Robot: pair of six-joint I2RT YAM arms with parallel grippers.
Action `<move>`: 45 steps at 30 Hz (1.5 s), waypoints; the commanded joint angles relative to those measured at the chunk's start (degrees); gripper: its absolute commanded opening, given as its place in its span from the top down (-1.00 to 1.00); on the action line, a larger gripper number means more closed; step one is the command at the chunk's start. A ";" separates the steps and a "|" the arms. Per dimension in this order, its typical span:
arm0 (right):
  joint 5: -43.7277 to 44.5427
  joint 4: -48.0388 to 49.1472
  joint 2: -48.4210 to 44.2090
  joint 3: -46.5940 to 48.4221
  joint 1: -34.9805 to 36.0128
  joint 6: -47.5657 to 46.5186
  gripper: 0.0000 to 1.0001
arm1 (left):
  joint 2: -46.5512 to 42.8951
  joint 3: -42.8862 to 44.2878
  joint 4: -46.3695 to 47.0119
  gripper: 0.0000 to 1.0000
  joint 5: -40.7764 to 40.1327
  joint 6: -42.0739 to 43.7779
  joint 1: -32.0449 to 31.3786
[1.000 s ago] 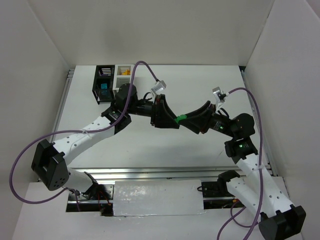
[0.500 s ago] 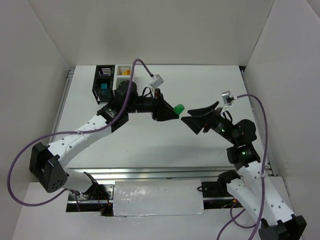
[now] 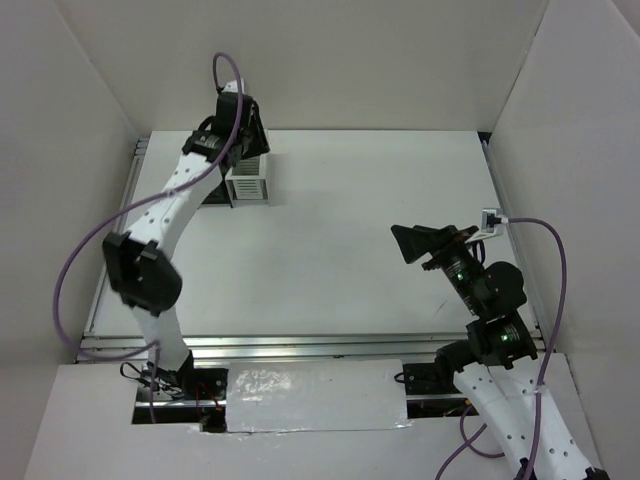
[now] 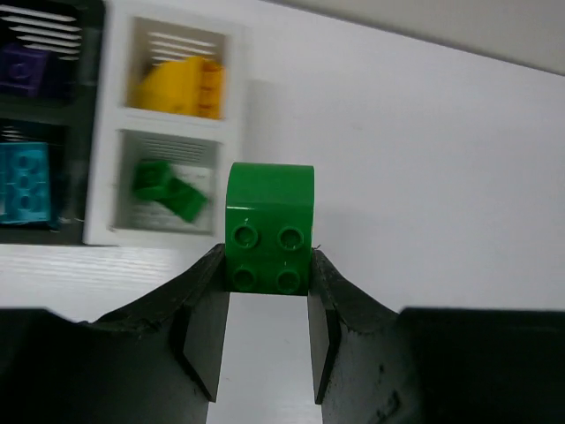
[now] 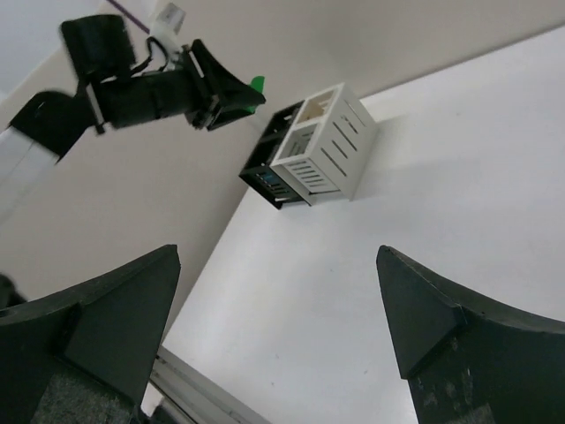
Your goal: Sort the legos into containers by color
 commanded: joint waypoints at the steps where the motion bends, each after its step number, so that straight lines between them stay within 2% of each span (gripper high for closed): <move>1: 3.00 -5.04 -0.22 3.15 -0.21 -1.62 -0.99 | 15.19 14.68 -18.01 1.00 -11.28 -1.08 3.44; 2: 2.74 -5.12 -0.48 3.16 -0.21 -1.80 -0.99 | 18.75 23.52 -20.83 1.00 -12.00 -0.90 3.88; 5: 2.47 -6.26 -1.36 3.33 -0.21 -2.32 -0.99 | 27.65 32.81 -26.83 1.00 -12.01 -0.55 6.16; 10: 3.00 -8.11 -2.33 3.24 -0.29 -3.11 -0.99 | 25.74 26.78 -22.18 1.00 -9.29 -0.72 8.36; 18: 2.03 -6.36 -1.19 2.54 -0.21 -2.33 -0.99 | 22.21 20.71 -19.10 0.99 -7.00 0.33 8.45; 21: 1.59 -5.83 -0.49 2.28 -0.29 -2.15 -0.99 | 22.21 20.62 -18.92 0.90 -6.30 0.60 8.45; 23: 1.33 -5.65 -0.05 2.28 -0.21 -2.24 -0.99 | 22.04 20.88 -18.57 0.75 -5.77 0.68 8.36; 27: 1.15 -5.30 0.39 2.01 -0.21 -1.97 -0.99 | 20.72 20.27 -16.99 0.29 -4.37 0.95 8.19; 31: 0.80 -4.95 0.74 1.66 -0.29 -1.80 -0.99 | 21.07 21.23 -16.81 -0.06 -3.57 1.21 8.19; 33: 0.62 -4.95 0.92 1.75 -0.29 -1.80 -0.99 | 21.24 21.32 -17.16 -0.34 -3.57 1.21 8.19; 36: 0.54 -4.86 1.18 1.93 -0.21 -1.88 -0.99 | 20.98 21.06 -17.08 -0.54 -3.57 0.95 8.19; 40: 0.19 -4.86 1.71 2.10 -0.29 -1.97 -0.99 | 19.75 19.92 -16.64 -0.68 -4.97 -0.02 8.01; 44: -0.34 -5.56 2.67 3.33 -0.29 -2.85 -0.99 | 13.00 17.29 -15.06 -0.74 -5.94 0.07 6.87; 45: -0.26 -6.00 3.03 4.03 -0.29 -3.11 -0.99 | 11.24 16.15 -14.79 -0.83 -6.81 0.50 6.35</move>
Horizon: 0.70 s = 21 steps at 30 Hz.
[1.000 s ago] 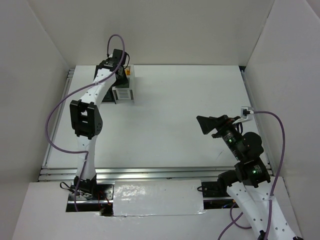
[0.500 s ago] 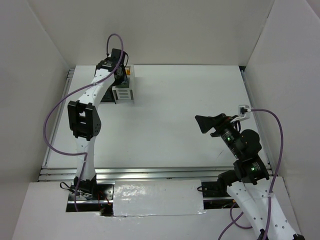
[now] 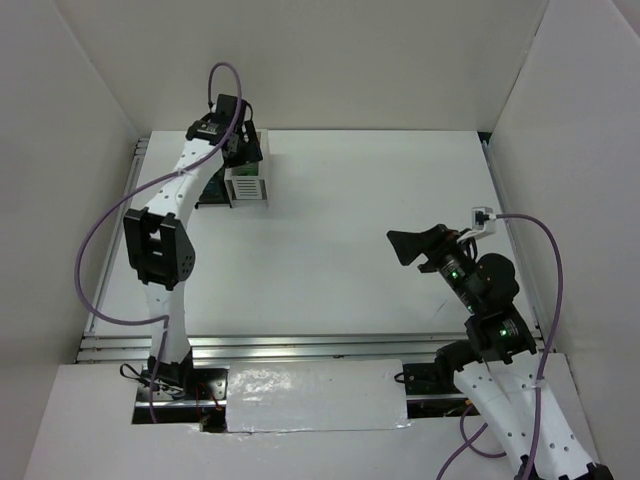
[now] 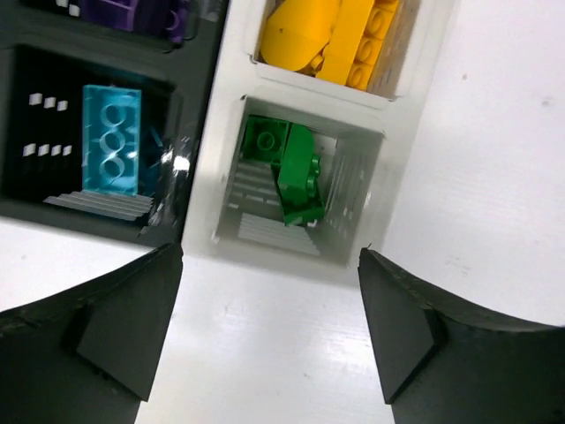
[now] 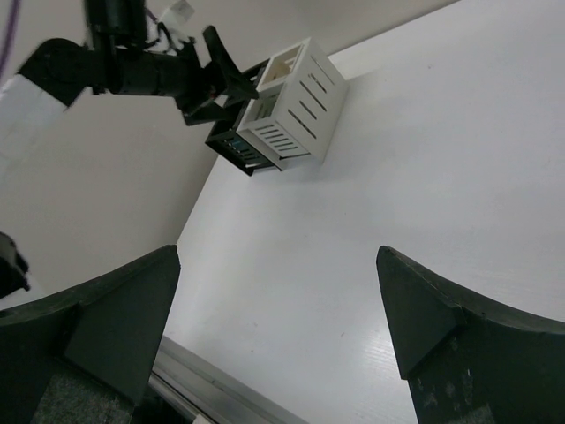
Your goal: Sort the legos into containers by color
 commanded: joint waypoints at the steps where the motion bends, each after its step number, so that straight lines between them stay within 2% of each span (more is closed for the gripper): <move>1: -0.21 0.49 2.15 3.86 -0.21 -1.26 -0.99 | -10.47 -1.04 2.41 -0.88 -3.47 0.61 -2.35; 3: -0.38 -3.81 3.73 8.42 -0.21 -2.39 -0.99 | -15.48 -2.70 0.83 -0.99 -7.34 0.27 -3.15; 5: 1.10 -10.92 6.98 14.81 -0.21 -4.06 -0.99 | -21.17 -5.07 0.12 -0.99 -8.66 -1.22 -3.24; 8: 5.84 -19.71 10.42 22.83 1.36 -7.39 -0.99 | -30.77 -14.72 1.96 -0.99 -11.56 -3.16 -3.42; 9: 8.20 -20.95 11.21 24.07 3.12 -8.28 -0.99 | -33.05 -15.97 2.14 -0.99 -13.92 -4.29 -3.85; 10: 14.84 -22.88 11.56 25.99 5.13 -9.94 -0.99 | -36.82 -17.12 2.23 -0.99 -14.73 -5.00 -4.03; 13: 24.98 -28.86 13.76 30.65 12.69 -12.50 -0.99 | -42.46 -20.90 3.46 -0.99 -12.81 -4.04 -4.65; 14: 33.02 -30.44 14.28 31.71 14.63 -12.42 -0.99 | -43.44 -21.78 2.94 -0.99 -12.28 -3.95 -4.74; 15: 36.41 -31.67 14.64 32.60 18.21 -12.42 -0.99 | -44.49 -22.31 1.54 -0.99 -11.84 -3.69 -5.00; 18: 44.23 -34.14 12.63 33.92 22.63 -12.77 -0.99 | -52.20 -28.01 1.26 -0.99 -11.75 -2.55 -5.00; 21: 46.20 -34.15 8.94 33.92 24.66 -13.47 -0.99 | -60.80 -37.23 3.19 -0.99 -12.19 -1.14 -5.00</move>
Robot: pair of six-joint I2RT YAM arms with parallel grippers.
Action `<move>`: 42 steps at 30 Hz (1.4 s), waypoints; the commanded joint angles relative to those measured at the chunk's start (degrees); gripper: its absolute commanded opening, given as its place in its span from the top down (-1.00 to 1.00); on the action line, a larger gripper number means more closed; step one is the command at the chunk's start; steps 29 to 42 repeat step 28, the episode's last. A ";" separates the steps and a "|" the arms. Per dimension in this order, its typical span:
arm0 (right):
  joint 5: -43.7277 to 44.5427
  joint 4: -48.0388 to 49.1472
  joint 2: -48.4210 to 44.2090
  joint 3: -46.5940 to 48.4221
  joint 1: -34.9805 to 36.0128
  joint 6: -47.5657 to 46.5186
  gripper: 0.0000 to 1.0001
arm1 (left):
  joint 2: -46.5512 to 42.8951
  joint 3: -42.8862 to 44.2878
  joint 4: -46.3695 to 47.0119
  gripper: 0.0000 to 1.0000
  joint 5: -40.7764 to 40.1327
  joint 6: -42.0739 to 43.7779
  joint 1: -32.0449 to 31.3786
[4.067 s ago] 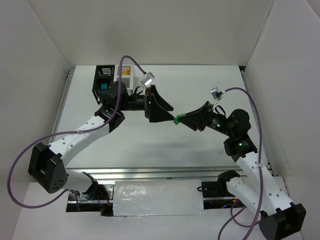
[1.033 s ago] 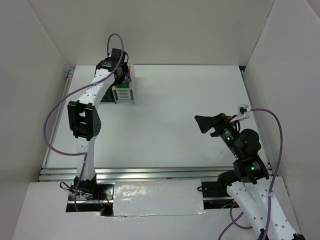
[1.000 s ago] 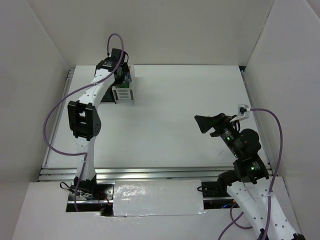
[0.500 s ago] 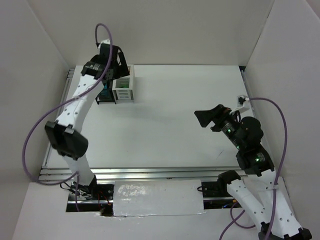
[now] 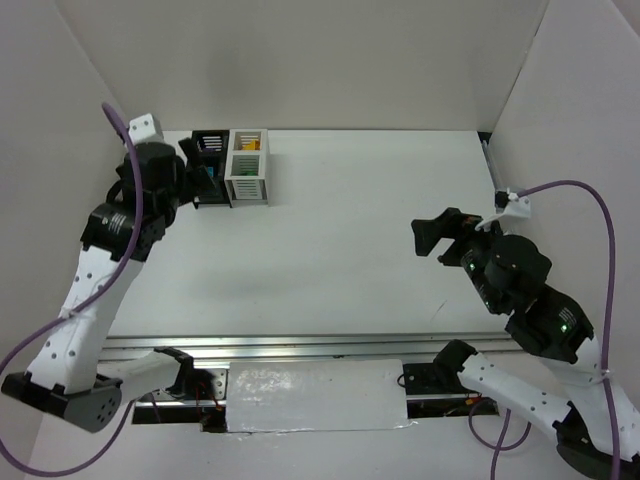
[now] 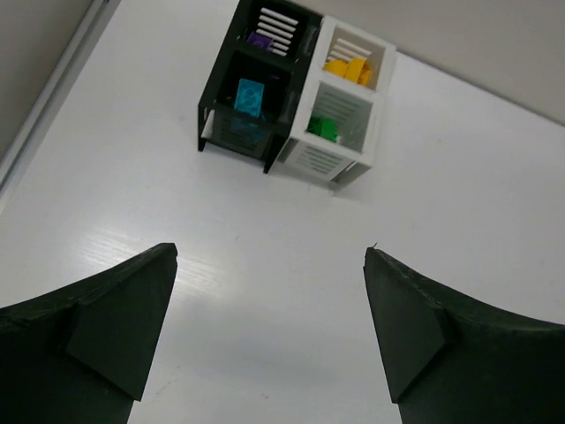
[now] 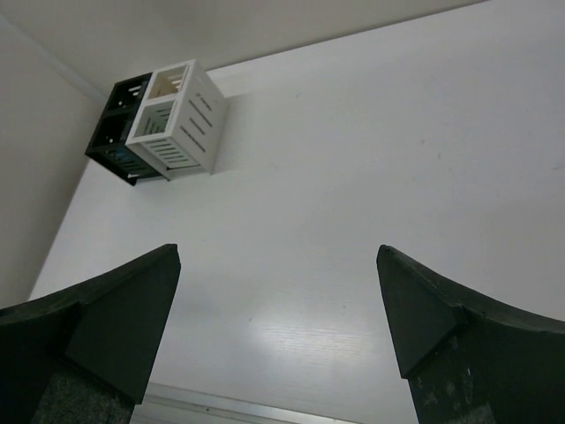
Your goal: Sort the legos into containers by color
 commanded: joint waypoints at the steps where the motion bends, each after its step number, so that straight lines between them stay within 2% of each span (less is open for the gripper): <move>1: 9.70 -3.35 -3.83 2.25 2.24 -2.30 -0.99 | -8.58 -9.89 1.77 -0.99 -0.78 2.05 -0.26; 7: 7.50 -4.67 -9.02 2.78 2.95 -2.75 -0.99 | -27.83 -27.83 7.93 -0.99 -2.27 5.48 -0.26; 11: 5.30 -3.97 -12.36 -0.37 2.95 -2.84 -0.99 | -37.75 -33.83 9.16 -0.99 -4.73 5.40 -0.35; 14: 5.56 -3.96 -13.59 -1.96 2.95 -2.05 -1.00 | -41.63 -36.47 9.78 -0.99 -5.35 4.69 -0.35; 23: 5.83 -3.88 -13.69 -2.67 2.95 -0.73 -1.00 | -42.71 -37.98 9.87 -0.99 -8.16 3.37 -0.26; 42: 4.69 -2.83 -12.72 -3.28 2.95 -0.55 -0.99 | -42.53 -38.77 11.10 -0.99 -7.55 3.72 -0.35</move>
